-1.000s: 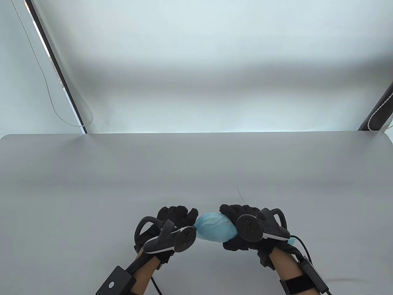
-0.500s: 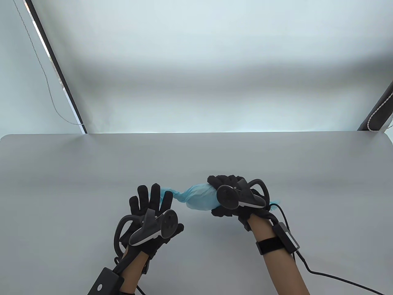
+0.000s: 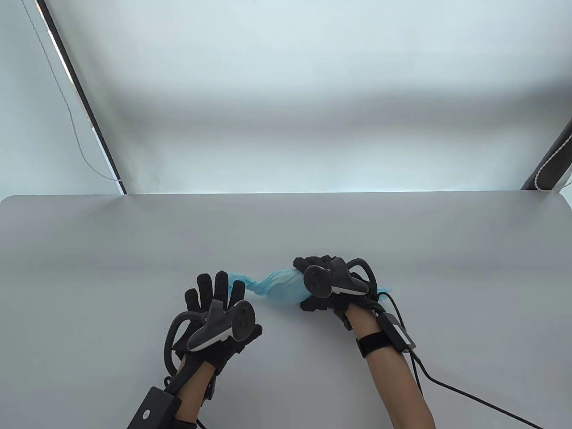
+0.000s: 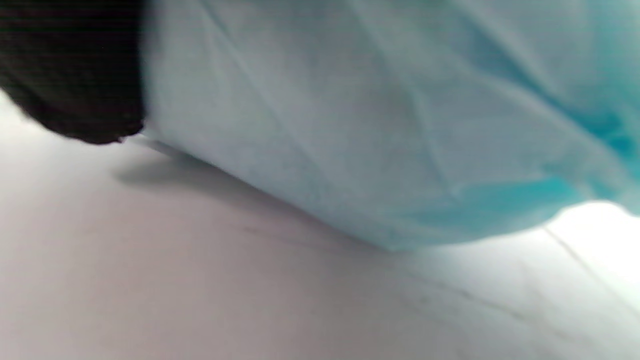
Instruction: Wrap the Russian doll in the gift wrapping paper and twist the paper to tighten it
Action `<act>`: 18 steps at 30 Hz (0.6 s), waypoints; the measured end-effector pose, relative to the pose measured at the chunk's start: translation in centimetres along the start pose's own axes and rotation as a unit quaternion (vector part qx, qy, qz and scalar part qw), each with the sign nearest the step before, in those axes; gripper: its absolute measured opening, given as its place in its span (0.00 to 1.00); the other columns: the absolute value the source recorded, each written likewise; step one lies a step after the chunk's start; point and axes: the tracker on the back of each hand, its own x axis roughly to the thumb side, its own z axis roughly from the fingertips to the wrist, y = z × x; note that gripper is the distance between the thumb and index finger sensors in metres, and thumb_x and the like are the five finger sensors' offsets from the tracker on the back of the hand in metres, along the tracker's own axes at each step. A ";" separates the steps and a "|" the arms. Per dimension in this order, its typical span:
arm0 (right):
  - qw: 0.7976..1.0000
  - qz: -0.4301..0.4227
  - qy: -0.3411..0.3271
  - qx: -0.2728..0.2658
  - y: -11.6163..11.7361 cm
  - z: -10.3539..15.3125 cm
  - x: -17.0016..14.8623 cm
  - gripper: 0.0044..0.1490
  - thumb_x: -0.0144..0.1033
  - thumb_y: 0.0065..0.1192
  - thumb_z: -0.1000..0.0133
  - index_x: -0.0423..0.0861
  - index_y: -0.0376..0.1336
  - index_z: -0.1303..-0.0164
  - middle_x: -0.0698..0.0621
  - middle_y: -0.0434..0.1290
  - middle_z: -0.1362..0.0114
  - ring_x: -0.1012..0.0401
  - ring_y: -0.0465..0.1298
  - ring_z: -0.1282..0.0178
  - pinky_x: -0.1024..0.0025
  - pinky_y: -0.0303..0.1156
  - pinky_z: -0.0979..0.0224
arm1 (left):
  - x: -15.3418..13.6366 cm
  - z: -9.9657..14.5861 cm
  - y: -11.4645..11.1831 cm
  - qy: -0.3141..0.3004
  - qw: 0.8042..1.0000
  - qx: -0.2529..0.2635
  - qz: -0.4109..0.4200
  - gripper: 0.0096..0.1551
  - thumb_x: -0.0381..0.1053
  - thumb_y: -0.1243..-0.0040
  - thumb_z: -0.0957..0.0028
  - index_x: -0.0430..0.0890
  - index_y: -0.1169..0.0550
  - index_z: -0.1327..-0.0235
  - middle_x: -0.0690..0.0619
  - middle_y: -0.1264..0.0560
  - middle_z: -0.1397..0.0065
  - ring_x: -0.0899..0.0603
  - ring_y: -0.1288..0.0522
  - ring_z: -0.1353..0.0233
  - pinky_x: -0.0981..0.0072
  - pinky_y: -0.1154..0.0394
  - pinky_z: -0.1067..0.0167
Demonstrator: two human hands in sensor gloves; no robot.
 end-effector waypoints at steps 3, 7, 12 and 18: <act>1.000 0.011 -0.001 0.028 -0.2 0.0 0.3 0.73 0.67 0.79 0.53 0.50 0.43 0.07 0.43 0.61 0.09 0.43 0.65 0.13 0.35 0.60 0.14 | 0.0 0.0 -0.1 0.001 1.000 -0.004 -0.002 0.62 0.75 0.58 0.45 0.45 0.69 0.18 0.32 0.76 0.15 0.19 0.76 0.22 0.20 0.69 0.32; 0.996 0.002 -0.023 0.082 -1.8 1.0 0.5 0.83 0.70 0.75 0.53 0.40 0.34 0.06 0.28 0.34 0.06 0.34 0.47 0.09 0.30 0.50 0.12 | 0.1 0.0 -0.2 0.001 1.000 -0.009 0.000 0.61 0.74 0.56 0.44 0.44 0.68 0.18 0.32 0.75 0.14 0.19 0.75 0.22 0.20 0.68 0.32; 0.999 -0.004 -0.017 0.039 -5.8 6.2 0.1 0.81 0.70 0.73 0.51 0.39 0.35 0.05 0.28 0.36 0.06 0.33 0.47 0.09 0.30 0.50 0.12 | 0.5 -0.1 -0.5 0.007 1.000 -0.021 -0.014 0.62 0.73 0.56 0.44 0.43 0.69 0.18 0.32 0.75 0.15 0.19 0.75 0.22 0.20 0.68 0.32; 0.998 -0.016 0.045 -0.051 -8.0 13.2 -0.8 0.69 0.68 0.67 0.44 0.41 0.42 0.06 0.29 0.43 0.05 0.34 0.51 0.09 0.31 0.52 0.13 | 0.9 0.3 -0.2 0.006 1.000 -0.008 -0.017 0.61 0.73 0.56 0.43 0.43 0.68 0.18 0.32 0.74 0.14 0.19 0.74 0.21 0.20 0.68 0.32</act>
